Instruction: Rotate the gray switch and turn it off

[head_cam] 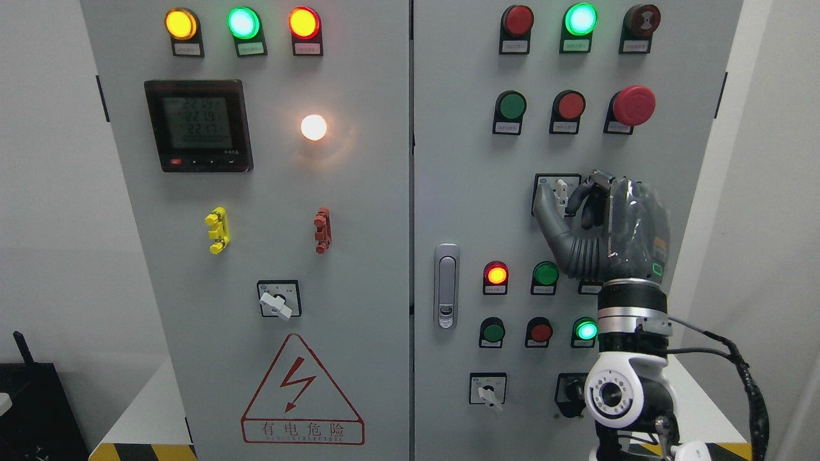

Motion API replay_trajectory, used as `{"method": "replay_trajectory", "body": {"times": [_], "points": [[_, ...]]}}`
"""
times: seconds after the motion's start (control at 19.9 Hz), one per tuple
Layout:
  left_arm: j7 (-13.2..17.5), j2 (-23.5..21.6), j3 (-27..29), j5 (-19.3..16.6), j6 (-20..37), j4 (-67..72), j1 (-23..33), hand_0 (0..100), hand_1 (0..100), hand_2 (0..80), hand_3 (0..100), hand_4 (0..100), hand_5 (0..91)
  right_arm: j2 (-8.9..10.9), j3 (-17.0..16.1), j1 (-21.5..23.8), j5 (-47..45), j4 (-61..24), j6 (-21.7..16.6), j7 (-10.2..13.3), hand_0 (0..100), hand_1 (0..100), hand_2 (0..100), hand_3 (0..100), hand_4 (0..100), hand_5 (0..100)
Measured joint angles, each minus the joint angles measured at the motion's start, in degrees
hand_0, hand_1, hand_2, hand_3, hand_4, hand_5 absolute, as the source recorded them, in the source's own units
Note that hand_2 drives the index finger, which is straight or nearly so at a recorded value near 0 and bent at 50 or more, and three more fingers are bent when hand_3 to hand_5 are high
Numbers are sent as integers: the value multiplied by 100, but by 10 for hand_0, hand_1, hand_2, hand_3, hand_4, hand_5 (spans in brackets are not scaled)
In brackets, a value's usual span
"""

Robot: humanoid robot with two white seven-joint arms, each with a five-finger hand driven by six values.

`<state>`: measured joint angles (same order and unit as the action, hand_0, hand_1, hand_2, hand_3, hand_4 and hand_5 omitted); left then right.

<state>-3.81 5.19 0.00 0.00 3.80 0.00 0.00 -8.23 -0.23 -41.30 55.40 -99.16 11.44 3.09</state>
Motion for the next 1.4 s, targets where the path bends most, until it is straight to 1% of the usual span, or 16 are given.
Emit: {"method": "replay_trajectory", "body": {"times": [0.65,0.9,1.05,1.25,1.4], "points": [[0,0,0,0,0,0,0,120,389,0,0,0,0,28,-147,23,-12,-22,-1,13,318,377,722,1000,976,1000],[0,0,0,0,0,0,0,120,389,0,0,0,0,21,-165,28,-21,-46,-70,13,332,344,729,1000,977,1000],[0,0,0,0,0,0,0,120,389,0,0,0,0,18,-172,29,-42,-74,-101,13,330,341,730,1000,979,1000],[0,0,0,0,0,0,0,120,389,0,0,0,0,19,-184,70,-119,-145,-299,25,328,338,731,1000,980,1000],[0,0,0,0,0,0,0,120,389,0,0,0,0,26,-196,165,-193,-230,-503,170,322,332,731,1000,981,1000]]}}
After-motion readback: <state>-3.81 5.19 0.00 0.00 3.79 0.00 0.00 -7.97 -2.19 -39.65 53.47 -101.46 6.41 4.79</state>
